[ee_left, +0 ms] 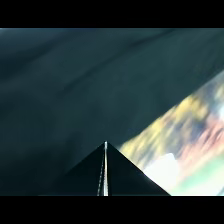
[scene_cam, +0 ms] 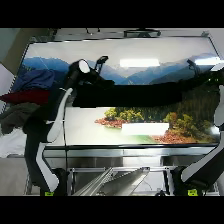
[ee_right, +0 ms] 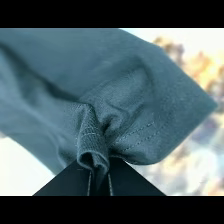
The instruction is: Fold the shirts.
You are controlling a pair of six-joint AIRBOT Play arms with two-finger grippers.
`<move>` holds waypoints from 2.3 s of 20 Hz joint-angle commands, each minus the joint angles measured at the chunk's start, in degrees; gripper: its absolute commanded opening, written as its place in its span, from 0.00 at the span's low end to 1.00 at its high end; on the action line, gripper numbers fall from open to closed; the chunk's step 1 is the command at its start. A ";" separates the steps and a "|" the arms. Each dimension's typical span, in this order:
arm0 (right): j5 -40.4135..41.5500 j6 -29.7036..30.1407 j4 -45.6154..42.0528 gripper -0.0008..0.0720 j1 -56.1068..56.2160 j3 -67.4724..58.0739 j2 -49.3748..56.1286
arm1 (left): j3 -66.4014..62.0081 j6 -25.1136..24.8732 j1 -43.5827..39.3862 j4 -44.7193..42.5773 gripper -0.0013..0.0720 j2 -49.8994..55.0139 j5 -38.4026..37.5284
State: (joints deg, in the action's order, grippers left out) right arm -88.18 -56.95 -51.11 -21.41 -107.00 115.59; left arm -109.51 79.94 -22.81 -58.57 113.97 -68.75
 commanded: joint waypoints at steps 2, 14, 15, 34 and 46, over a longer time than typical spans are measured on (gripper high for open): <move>-6.43 -3.37 12.28 0.04 -0.02 -3.54 -4.70 | -0.04 0.02 -4.94 10.27 0.05 8.96 11.96; -5.11 -8.79 20.65 0.04 6.80 -3.58 -9.62 | -13.46 -2.38 3.08 23.34 0.05 2.25 -8.96; -4.11 -9.14 21.59 0.05 8.41 -3.58 -9.62 | -11.26 -4.92 6.56 27.36 0.05 -3.26 -9.79; 47.60 -1.16 34.64 0.63 54.36 -3.61 4.70 | 20.20 -20.65 45.72 41.00 0.05 -42.47 -18.27; 16.06 -28.20 1.73 0.97 27.34 -1.40 3.52 | 20.81 -22.47 45.68 46.73 0.05 -42.07 -19.23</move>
State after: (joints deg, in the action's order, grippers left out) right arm -68.79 -82.46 -46.19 7.90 -108.88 116.38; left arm -88.77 57.56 22.83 -12.43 71.90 -87.70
